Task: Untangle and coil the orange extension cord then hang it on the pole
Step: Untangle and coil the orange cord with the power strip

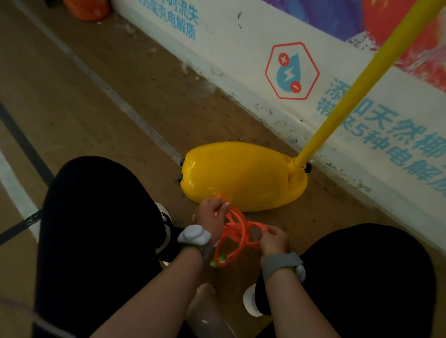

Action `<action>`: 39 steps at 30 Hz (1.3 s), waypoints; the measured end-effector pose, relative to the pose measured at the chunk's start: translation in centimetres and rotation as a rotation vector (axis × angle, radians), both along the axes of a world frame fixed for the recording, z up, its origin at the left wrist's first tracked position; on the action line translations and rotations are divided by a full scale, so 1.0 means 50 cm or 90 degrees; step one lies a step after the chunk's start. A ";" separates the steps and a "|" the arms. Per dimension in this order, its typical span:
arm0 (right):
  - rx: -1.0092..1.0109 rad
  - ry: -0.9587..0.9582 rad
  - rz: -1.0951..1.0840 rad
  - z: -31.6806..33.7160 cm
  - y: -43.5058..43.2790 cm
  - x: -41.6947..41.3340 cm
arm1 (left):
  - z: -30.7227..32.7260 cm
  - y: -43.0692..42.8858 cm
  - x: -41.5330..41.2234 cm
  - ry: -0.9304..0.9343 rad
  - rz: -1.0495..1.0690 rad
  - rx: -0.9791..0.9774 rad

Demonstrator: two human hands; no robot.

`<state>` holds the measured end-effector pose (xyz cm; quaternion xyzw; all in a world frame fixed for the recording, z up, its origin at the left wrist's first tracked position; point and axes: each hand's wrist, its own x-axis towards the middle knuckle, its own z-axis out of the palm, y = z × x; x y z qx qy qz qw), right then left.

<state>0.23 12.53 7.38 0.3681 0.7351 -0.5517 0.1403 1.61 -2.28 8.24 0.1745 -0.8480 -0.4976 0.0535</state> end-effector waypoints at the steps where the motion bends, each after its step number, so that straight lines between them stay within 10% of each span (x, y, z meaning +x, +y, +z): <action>1: -0.008 -0.023 -0.012 -0.016 0.003 0.001 | 0.003 0.000 -0.004 0.008 0.038 0.092; 7: -0.062 -0.114 -0.008 -0.016 0.013 0.006 | 0.037 -0.031 -0.046 0.018 0.301 0.744; 20: -0.042 -0.219 0.100 -0.003 0.016 0.013 | 0.074 -0.017 -0.018 0.135 0.017 1.110; 27: -0.183 -0.271 -0.028 -0.013 0.011 0.024 | 0.081 -0.028 -0.022 0.100 0.146 1.070; 33: -0.093 -0.184 0.012 -0.071 0.021 0.016 | 0.073 -0.006 -0.007 -0.155 0.107 0.334; 39: 0.097 -0.177 0.124 -0.017 0.031 0.035 | 0.001 0.005 0.012 -0.361 0.005 0.211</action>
